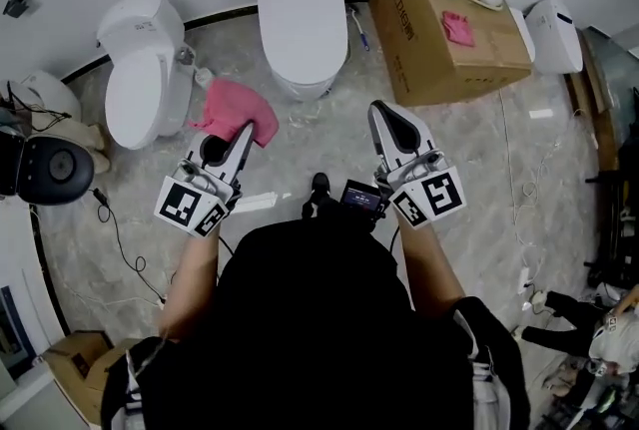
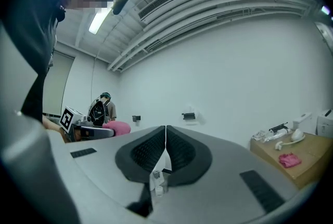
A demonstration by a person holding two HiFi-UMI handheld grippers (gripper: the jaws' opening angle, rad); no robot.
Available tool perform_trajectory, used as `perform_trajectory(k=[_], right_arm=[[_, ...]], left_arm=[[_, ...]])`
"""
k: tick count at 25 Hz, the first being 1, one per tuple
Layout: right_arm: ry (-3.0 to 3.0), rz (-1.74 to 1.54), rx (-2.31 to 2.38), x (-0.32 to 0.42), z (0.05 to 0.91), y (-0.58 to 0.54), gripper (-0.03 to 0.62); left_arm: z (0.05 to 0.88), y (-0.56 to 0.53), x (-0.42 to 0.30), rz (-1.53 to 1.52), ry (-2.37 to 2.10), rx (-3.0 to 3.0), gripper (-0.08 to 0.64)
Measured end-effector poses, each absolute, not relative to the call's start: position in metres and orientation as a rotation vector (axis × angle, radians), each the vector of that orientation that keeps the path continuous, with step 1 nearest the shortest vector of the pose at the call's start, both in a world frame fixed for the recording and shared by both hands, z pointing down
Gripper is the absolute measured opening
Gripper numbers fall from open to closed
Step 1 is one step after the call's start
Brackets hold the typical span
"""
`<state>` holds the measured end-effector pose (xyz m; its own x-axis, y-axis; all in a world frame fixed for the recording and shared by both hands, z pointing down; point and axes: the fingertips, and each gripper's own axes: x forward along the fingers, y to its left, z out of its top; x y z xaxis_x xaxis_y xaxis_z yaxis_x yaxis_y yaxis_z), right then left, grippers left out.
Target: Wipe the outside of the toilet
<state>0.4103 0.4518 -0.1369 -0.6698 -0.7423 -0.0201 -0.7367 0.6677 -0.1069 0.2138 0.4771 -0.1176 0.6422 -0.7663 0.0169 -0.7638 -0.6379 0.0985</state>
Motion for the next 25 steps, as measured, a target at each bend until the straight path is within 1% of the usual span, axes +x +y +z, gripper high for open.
perform_trajectory(k=[7, 12, 18, 25], right_arm=[[2.827, -0.162, -1.329, 0.373, -0.123, 0.535, 0.034], [2.885, -0.200, -1.352, 0.363, -0.109, 0.576, 0.034], [2.901, -0.202, -1.298, 0.356, -0.104, 0.585, 0.034], [2.905, -0.215, -1.436, 0.383, -0.095, 0.563, 0.032]], left_arm=[[-0.093, 0.567, 0.172, -0.063, -1.247, 2.704, 0.057], [-0.090, 0.602, 0.165, -0.127, -1.197, 2.676, 0.057], [-0.102, 0.608, 0.166, -0.090, -1.266, 2.692, 0.057], [-0.102, 0.587, 0.186, -0.037, -1.292, 2.643, 0.057]])
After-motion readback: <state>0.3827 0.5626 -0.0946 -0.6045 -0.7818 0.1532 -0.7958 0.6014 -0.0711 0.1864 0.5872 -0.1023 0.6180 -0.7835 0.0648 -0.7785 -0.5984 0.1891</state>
